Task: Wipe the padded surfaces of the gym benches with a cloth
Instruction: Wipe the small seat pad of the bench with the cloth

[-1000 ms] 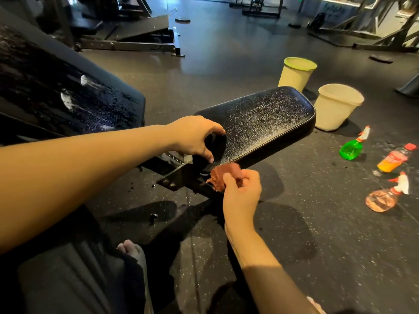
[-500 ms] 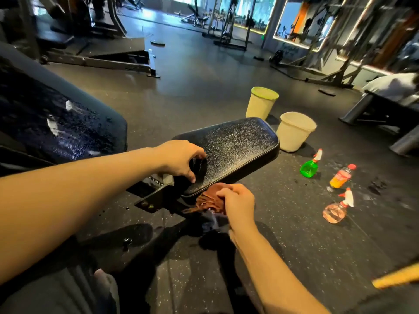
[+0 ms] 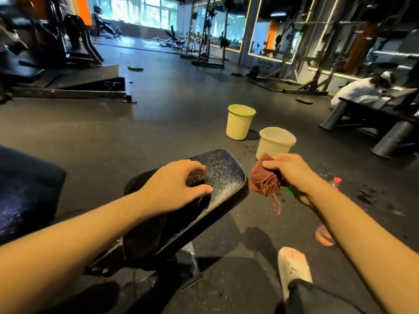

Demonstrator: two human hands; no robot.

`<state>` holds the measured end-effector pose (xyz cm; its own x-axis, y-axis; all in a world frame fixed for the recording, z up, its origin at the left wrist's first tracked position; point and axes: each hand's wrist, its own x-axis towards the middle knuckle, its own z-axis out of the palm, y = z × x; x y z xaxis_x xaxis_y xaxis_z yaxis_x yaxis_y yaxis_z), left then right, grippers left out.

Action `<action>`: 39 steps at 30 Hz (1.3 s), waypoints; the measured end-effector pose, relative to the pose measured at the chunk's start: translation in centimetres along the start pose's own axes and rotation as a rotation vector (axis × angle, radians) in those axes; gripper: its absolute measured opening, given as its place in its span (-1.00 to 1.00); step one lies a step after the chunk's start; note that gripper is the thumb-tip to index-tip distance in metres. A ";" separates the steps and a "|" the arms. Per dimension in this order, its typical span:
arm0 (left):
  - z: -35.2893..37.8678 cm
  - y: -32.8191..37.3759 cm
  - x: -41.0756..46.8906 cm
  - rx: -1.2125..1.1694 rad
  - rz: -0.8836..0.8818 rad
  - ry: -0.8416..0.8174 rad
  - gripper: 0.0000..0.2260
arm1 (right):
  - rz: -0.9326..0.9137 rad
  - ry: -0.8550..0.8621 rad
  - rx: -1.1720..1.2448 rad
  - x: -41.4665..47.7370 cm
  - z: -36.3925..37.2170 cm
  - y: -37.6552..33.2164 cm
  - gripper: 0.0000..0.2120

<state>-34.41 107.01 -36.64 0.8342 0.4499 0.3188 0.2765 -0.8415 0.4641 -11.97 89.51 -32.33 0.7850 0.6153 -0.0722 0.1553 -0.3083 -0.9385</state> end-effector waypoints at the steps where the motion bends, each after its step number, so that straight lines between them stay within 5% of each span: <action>1: 0.4 0.2 0.8 -0.023 -0.006 0.031 -0.46 | -0.014 -0.066 -0.040 1.2 -0.2 0.3 -0.92; 6: 3.7 0.6 3.0 -0.068 -0.024 0.116 -0.29 | -0.165 -0.227 -0.222 6.3 -0.3 1.1 -0.91; 15: 5.7 2.3 3.0 0.031 -0.131 0.082 -0.06 | -0.267 -0.265 -0.212 13.3 0.1 1.7 -0.95; 29: 10.1 6.4 5.2 0.058 -0.447 0.406 -0.47 | -0.590 -0.684 -0.458 9.5 -1.3 3.6 -0.94; 39: 10.0 6.8 4.8 0.048 -0.498 0.351 -0.41 | -0.577 -0.497 -0.384 14.7 3.1 2.6 -0.91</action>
<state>-23.71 100.43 -40.20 0.3939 0.8578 0.3302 0.6212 -0.5132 0.5922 -1.82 99.99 -36.89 0.1799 0.9709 0.1581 0.7129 -0.0179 -0.7010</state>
